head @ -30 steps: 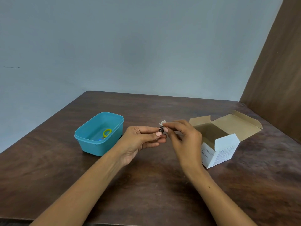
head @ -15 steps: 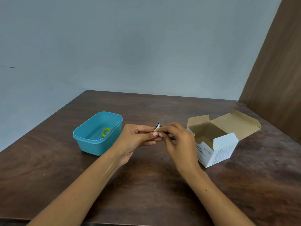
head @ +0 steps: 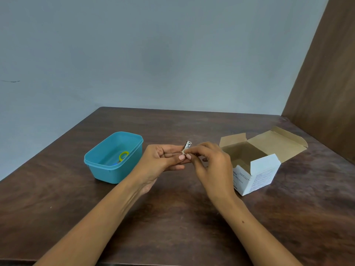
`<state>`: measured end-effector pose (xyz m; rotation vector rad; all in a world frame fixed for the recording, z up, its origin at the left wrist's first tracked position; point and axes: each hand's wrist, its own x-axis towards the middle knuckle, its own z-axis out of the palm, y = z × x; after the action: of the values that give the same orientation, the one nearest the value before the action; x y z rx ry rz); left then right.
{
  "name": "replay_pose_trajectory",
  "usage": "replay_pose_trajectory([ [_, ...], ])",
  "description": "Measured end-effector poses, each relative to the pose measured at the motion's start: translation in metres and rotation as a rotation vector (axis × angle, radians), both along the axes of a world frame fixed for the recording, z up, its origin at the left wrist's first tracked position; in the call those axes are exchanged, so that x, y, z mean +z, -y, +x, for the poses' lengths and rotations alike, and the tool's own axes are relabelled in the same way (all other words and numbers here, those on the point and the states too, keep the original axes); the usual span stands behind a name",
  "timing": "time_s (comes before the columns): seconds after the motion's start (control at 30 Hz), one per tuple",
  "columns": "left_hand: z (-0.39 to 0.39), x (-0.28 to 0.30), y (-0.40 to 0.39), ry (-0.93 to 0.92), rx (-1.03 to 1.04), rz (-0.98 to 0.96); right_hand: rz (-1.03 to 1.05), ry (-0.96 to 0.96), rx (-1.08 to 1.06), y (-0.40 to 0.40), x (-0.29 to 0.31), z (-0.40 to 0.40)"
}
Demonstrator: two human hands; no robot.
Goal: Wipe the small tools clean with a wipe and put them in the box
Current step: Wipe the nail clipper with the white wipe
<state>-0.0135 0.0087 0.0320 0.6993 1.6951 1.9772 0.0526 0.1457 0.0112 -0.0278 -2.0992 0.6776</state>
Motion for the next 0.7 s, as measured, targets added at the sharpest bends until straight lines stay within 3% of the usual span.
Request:
replay_pose_trajectory([
  [0.17,0.0013,0.0014,-0.0011,-0.03,-0.028,-0.002,-0.008,-0.038,-0.027,0.0005,-0.0004,-0.001],
  [0.5,-0.0022,-0.0052,-0.0038,0.086,0.135,-0.022,0.221,0.107,0.029,0.0071,-0.0019,0.0031],
  [0.7,-0.0025,-0.0037,-0.006,0.191,0.15,-0.007,0.278,0.089,0.074,0.0035,0.0013,0.0027],
])
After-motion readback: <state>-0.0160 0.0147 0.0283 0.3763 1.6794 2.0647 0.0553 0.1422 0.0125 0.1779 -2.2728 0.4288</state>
